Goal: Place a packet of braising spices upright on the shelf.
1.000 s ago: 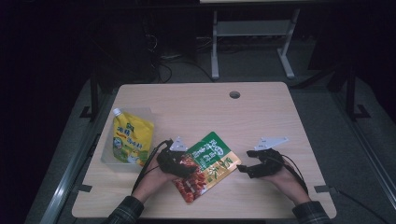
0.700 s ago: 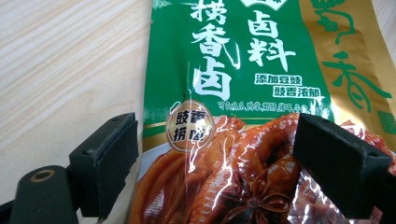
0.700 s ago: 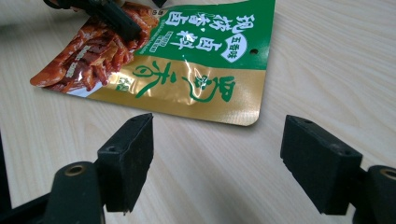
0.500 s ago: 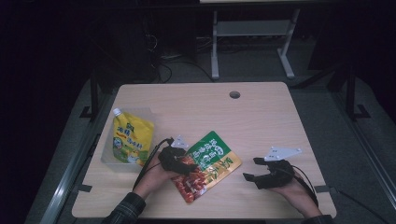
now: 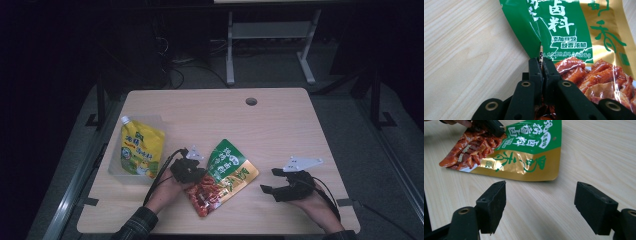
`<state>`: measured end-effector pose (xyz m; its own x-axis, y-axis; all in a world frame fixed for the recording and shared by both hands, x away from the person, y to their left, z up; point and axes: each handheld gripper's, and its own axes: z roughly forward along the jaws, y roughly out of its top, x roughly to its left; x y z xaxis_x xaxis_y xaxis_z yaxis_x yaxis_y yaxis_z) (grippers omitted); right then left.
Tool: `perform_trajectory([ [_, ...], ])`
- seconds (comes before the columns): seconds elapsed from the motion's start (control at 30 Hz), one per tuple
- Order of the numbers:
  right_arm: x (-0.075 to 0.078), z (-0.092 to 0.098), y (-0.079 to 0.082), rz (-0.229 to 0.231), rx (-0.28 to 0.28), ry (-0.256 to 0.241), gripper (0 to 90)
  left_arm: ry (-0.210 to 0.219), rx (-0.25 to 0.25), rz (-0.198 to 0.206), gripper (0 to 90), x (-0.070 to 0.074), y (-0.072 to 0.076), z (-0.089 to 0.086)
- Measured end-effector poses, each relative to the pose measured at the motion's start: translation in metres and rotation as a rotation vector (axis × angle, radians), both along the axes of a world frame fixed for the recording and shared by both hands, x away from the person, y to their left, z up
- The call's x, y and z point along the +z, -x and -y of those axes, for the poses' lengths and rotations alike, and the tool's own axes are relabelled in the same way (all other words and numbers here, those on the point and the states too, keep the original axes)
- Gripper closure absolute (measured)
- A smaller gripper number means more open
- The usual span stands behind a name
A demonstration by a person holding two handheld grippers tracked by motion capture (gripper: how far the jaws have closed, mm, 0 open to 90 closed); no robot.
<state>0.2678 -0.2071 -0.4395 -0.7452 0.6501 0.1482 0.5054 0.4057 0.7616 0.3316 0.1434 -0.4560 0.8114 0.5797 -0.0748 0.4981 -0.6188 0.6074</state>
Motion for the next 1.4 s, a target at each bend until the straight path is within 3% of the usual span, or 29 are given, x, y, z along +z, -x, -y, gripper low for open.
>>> perform_trajectory([
  [0.1,-0.001,0.000,-0.001,-0.001,0.001,0.000,24.4,0.061,0.020,-0.020,89.3,0.002,-0.001,-0.005],
  [0.2,-0.001,0.000,0.000,-0.007,0.003,-0.013,23.5,0.102,0.035,0.026,89.5,0.011,0.001,-0.007],
  [0.33,-0.002,-0.002,-0.001,-0.039,0.010,-0.048,19.2,0.192,0.056,0.071,89.7,0.028,0.006,-0.013],
  [0.5,-0.006,-0.009,-0.002,-0.052,0.032,-0.070,17.9,0.286,0.073,0.108,89.8,0.045,0.012,-0.017],
  [0.6,-0.006,-0.016,-0.005,-0.059,0.044,-0.125,19.0,0.347,0.082,0.109,89.8,0.053,0.015,-0.020],
  [0.73,-0.003,-0.029,-0.015,-0.046,0.063,-0.212,21.6,0.382,0.073,0.134,89.8,0.059,0.019,-0.019],
  [0.83,0.000,-0.040,-0.022,-0.033,0.085,-0.230,22.6,0.396,0.066,0.139,89.8,0.061,0.020,-0.018],
  [0.97,-0.002,-0.057,-0.029,-0.057,0.109,-0.276,25.0,0.414,0.070,0.153,89.7,0.063,0.021,-0.019],
  [1.07,-0.003,-0.063,-0.032,-0.043,0.130,-0.298,35.0,0.427,0.070,0.152,89.7,0.064,0.022,-0.021],
  [1.2,-0.001,-0.064,-0.036,-0.050,0.156,-0.384,53.5,0.447,0.084,0.154,89.6,0.064,0.021,-0.022],
  [1.4,0.002,-0.061,-0.040,-0.039,0.148,-0.417,83.7,0.452,0.081,0.162,89.4,0.064,0.022,-0.023],
])
